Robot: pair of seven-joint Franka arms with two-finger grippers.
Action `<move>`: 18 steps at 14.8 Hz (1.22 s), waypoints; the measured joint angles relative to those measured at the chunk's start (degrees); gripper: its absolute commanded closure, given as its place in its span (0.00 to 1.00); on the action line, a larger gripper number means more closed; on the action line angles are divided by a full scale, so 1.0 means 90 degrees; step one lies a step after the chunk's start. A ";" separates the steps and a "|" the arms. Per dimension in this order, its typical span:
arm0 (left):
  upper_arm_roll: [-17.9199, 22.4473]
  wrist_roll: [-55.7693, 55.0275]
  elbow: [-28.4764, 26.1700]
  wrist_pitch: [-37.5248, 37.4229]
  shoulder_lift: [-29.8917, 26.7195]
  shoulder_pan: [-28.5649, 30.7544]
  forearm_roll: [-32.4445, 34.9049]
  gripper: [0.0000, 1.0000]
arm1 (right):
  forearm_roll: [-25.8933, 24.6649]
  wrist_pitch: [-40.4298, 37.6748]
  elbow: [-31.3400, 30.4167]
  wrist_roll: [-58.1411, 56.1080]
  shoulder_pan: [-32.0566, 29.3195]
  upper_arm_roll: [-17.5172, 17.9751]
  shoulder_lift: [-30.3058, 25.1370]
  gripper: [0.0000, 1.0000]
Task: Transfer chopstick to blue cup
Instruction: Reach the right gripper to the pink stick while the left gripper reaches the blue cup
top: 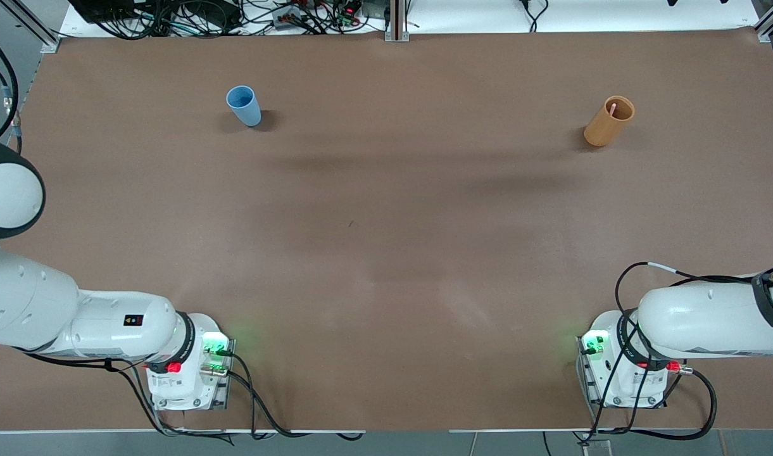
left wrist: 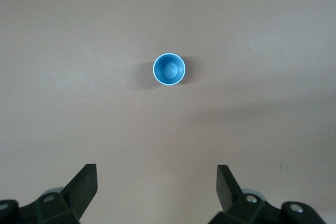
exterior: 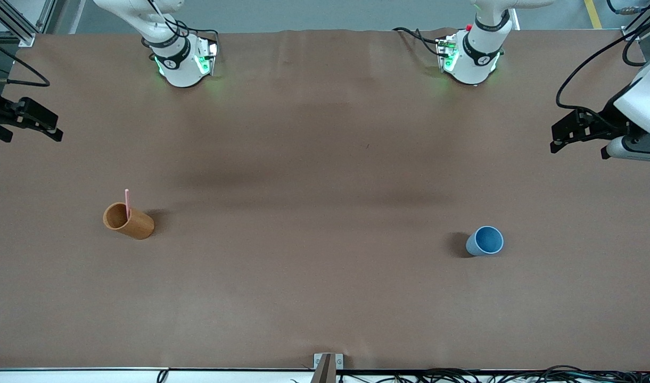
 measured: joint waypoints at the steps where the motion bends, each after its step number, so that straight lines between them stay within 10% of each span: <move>1: 0.0000 0.0000 0.0001 0.0000 0.0000 0.0000 0.0000 0.00 | 0.0000 0.0000 0.0000 0.0000 0.0000 -0.0002 0.0000 0.00; 10: 0.0030 0.0000 -0.0016 0.0233 0.0443 0.0028 0.0000 0.00 | 0.0000 0.0112 -0.0123 -0.0004 -0.0001 -0.0003 0.0014 0.04; 18: 0.0104 0.0008 -0.0060 0.1999 0.2281 0.0154 -0.0094 0.00 | -0.0004 0.2123 -0.2062 -0.0015 0.0004 0.0027 0.0113 0.20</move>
